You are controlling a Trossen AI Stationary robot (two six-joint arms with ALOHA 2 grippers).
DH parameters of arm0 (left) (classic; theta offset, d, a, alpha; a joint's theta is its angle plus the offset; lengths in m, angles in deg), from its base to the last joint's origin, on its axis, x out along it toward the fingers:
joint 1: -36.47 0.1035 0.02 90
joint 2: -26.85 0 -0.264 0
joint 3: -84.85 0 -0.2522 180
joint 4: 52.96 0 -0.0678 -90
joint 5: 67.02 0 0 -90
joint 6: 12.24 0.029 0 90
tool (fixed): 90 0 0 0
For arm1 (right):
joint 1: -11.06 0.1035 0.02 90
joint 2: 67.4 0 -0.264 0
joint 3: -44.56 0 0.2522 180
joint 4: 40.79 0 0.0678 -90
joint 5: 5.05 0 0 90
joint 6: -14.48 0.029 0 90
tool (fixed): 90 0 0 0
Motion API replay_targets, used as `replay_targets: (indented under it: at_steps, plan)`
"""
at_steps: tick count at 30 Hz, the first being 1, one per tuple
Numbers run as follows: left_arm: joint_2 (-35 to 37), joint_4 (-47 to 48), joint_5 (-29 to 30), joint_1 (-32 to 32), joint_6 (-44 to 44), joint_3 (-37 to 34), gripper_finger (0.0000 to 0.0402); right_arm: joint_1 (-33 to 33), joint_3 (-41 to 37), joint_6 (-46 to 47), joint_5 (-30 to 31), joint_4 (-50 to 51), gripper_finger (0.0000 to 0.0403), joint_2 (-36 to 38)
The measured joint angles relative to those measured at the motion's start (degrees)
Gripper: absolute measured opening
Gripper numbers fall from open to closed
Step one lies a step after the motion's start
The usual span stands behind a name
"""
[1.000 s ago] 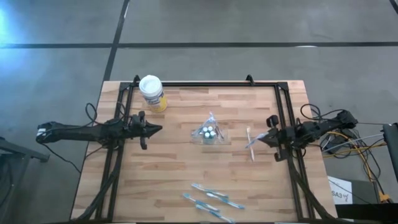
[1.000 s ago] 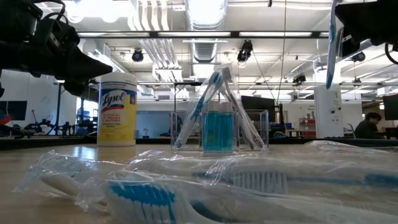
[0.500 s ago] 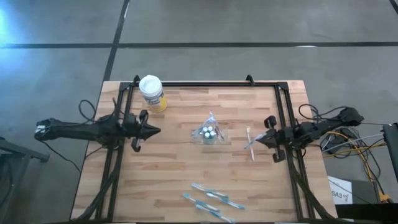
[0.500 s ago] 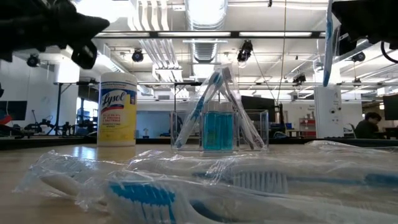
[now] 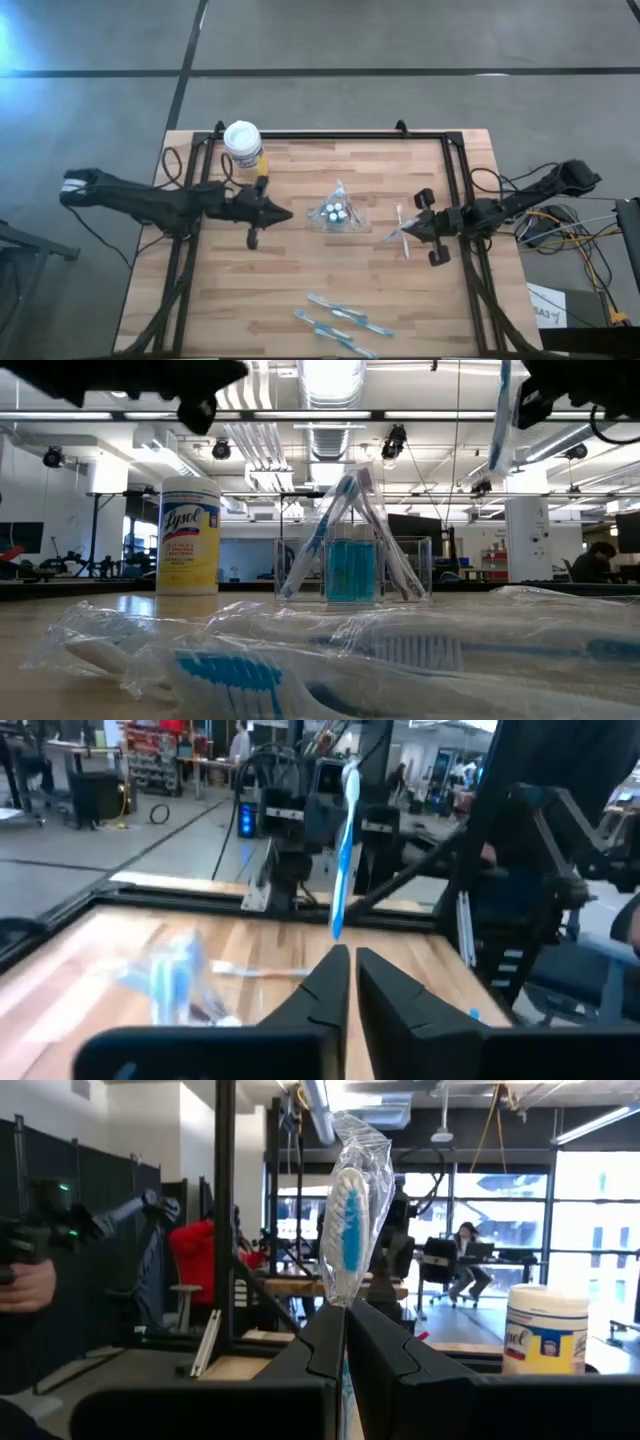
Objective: Pick & Place toothbrushing station
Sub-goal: Put the blue toothbrush into the left compartment of the transparent organizer
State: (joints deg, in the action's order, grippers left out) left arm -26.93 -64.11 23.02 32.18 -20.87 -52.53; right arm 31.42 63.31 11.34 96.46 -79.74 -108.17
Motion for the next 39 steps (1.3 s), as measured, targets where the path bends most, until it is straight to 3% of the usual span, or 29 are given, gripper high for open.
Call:
replay_targets:
  at_steps: [11,20,39]
  plan:
    - [-17.91,1.03,-0.55,-2.74,4.22,13.69,0.0122,0.00,13.33,-1.19,0.32,0.26,0.0008,-19.44]
    - [-26.76,1.08,-1.57,-2.86,3.43,20.44,0.0207,-0.02,20.96,-0.87,0.74,-0.02,0.0008,-30.18]
    - [-35.58,-4.67,-3.58,-3.11,1.41,25.14,0.0227,-0.18,26.45,-4.47,6.78,0.07,0.0008,-37.14]
